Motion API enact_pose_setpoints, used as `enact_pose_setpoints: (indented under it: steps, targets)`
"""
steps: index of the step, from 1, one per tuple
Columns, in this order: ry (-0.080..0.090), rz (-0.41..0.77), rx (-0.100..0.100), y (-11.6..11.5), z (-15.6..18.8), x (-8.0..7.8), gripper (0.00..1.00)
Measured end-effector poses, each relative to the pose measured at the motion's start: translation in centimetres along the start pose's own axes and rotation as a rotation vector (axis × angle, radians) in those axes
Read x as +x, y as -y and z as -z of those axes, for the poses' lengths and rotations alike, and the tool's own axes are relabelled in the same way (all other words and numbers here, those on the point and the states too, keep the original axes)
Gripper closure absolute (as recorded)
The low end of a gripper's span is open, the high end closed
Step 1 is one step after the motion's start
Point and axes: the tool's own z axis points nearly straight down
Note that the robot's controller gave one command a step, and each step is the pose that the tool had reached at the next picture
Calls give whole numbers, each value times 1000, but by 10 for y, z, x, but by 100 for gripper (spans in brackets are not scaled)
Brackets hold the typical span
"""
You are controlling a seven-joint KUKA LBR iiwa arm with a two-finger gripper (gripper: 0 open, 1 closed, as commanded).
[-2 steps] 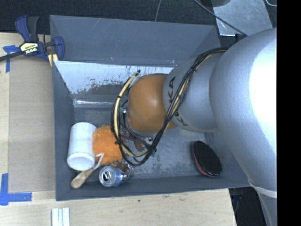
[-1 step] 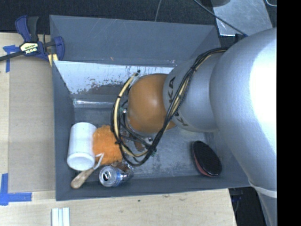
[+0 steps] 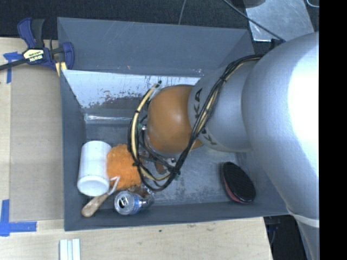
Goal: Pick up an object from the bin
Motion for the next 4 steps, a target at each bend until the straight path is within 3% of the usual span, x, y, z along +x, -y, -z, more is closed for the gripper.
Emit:
enact_pose_setpoints:
  steps: [1,2,3,4]
  targets:
    - [0,0,0,0,0,0,100]
    - [13,181,2,29,92,-76,100]
    - [3,182,0,27,88,-73,0]
    - [3,324,0,20,42,-77,0]
